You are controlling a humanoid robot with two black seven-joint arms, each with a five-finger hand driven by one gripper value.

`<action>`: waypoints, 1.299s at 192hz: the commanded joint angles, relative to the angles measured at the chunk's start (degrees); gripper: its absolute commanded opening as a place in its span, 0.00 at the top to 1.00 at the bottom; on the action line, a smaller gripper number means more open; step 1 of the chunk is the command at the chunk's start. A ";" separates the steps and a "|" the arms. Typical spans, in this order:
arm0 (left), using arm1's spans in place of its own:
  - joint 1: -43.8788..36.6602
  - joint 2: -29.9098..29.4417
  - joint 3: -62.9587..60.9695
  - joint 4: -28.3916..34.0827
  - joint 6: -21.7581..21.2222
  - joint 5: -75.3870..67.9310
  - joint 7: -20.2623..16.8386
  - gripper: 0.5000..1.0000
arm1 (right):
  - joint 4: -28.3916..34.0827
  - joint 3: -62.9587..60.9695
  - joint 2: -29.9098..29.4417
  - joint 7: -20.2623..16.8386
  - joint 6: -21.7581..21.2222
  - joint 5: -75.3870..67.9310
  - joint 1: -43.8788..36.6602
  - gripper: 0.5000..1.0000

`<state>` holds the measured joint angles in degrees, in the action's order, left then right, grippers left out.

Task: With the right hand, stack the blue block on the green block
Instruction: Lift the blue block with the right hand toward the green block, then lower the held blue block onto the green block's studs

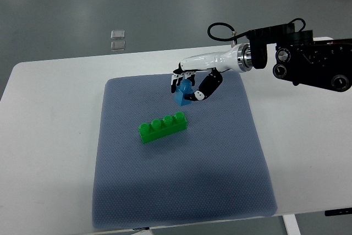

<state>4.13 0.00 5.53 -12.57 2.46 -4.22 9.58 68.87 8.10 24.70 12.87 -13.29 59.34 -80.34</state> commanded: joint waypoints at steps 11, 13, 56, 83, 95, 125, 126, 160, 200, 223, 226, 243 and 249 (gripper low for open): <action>0.00 0.00 0.00 -0.09 0.00 0.00 0.00 0.00 | 1.00 0.08 -1.41 0.84 3.00 -0.10 0.01 0.93; 0.00 0.00 0.00 -0.09 0.00 0.00 0.00 0.00 | 1.00 0.08 -1.41 0.84 3.00 -0.10 0.01 0.93; 0.00 0.00 0.00 -0.09 0.00 0.00 0.00 0.00 | 0.65 0.34 -4.75 0.49 5.90 -0.10 1.59 0.92; 0.00 0.00 0.00 -0.09 0.00 0.00 0.00 0.00 | 0.04 0.52 -5.63 -0.30 6.17 -0.10 2.47 0.91; 0.00 0.00 0.00 -0.09 0.00 0.00 0.00 0.00 | -0.58 0.60 -6.16 -1.89 6.34 -0.10 2.82 0.91; 0.00 0.00 0.00 -0.09 0.00 0.00 0.00 0.00 | -1.98 0.60 -7.65 -2.94 7.49 -0.10 3.96 0.91; 0.00 0.00 0.00 -0.09 0.00 0.00 0.00 0.00 | -1.98 0.60 -7.65 -2.94 7.49 -0.10 3.96 0.91; 0.00 0.00 0.00 -0.09 0.00 0.00 0.00 0.00 | -3.13 0.60 -8.71 -3.03 7.57 -0.02 5.11 0.91; 0.00 0.00 0.00 -0.09 0.00 0.00 0.00 0.00 | -4.62 0.60 -9.85 -3.38 8.10 0.07 6.60 0.91; 0.00 0.00 0.00 -0.09 0.00 0.00 0.00 0.00 | -5.41 0.69 -10.29 -3.38 8.80 0.25 6.95 0.91; 0.00 0.00 0.00 -0.09 0.00 0.00 0.00 0.00 | -5.41 0.69 -10.38 -3.38 8.89 0.25 6.95 0.91; 0.00 0.00 0.00 -0.09 0.00 0.00 0.00 0.00 | -5.85 0.78 -10.82 -3.38 8.98 0.42 7.22 0.91; 0.00 0.00 0.00 -0.09 0.00 0.00 0.00 0.00 | -5.94 0.78 -10.82 -3.38 8.98 0.42 7.30 0.91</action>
<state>4.13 0.00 5.53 -12.65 2.46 -4.22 9.58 63.33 8.79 14.21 9.50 -4.42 59.64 -73.36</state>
